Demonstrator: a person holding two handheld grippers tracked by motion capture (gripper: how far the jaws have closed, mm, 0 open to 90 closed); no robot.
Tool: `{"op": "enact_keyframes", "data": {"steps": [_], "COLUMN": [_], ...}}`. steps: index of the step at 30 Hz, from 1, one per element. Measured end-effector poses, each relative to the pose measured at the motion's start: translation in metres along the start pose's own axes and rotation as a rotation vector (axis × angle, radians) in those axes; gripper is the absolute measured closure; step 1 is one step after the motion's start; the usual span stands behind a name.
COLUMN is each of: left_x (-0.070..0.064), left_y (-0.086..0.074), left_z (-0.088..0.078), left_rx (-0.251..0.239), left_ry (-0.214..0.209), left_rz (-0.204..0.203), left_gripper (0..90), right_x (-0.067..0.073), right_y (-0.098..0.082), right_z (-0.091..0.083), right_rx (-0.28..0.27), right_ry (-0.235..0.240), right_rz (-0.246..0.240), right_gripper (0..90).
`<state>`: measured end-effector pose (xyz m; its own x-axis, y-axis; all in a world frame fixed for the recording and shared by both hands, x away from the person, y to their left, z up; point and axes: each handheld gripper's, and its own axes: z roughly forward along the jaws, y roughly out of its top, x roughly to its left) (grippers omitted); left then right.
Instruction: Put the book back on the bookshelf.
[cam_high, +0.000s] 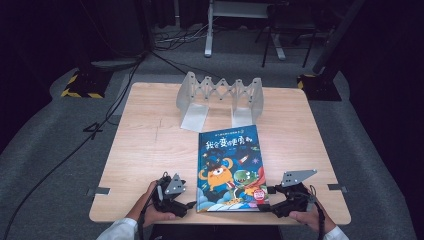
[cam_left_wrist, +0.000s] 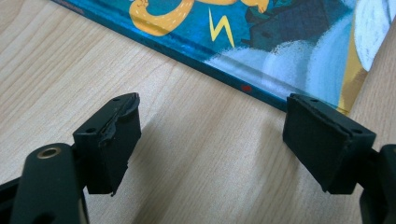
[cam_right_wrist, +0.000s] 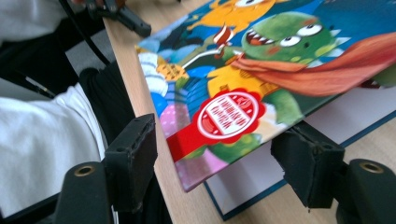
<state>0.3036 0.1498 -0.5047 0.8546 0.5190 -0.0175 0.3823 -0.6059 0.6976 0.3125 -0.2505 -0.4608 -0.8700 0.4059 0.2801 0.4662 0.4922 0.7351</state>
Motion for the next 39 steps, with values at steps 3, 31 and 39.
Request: {"op": "enact_keyframes", "data": {"steps": [3,31,39], "left_x": [0.000,0.000,0.005], "left_y": [0.000,0.000,-0.003], "left_z": [0.000,0.000,-0.003], "left_rx": [0.000,-0.001,0.002], "left_ry": [0.000,-0.004,0.009], "left_rz": [0.000,0.004,-0.009], "left_gripper": [19.7,19.7,19.6], "right_x": [-0.006,-0.053,-0.046], "right_y": [0.005,0.064,0.061], "right_z": [-0.001,0.035,0.034], "right_rx": [-0.015,-0.113,-0.157], "right_ry": [-0.007,0.029,0.026], "right_rz": [0.036,0.024,-0.033], "right_gripper": [33.6,46.0,47.9]}}
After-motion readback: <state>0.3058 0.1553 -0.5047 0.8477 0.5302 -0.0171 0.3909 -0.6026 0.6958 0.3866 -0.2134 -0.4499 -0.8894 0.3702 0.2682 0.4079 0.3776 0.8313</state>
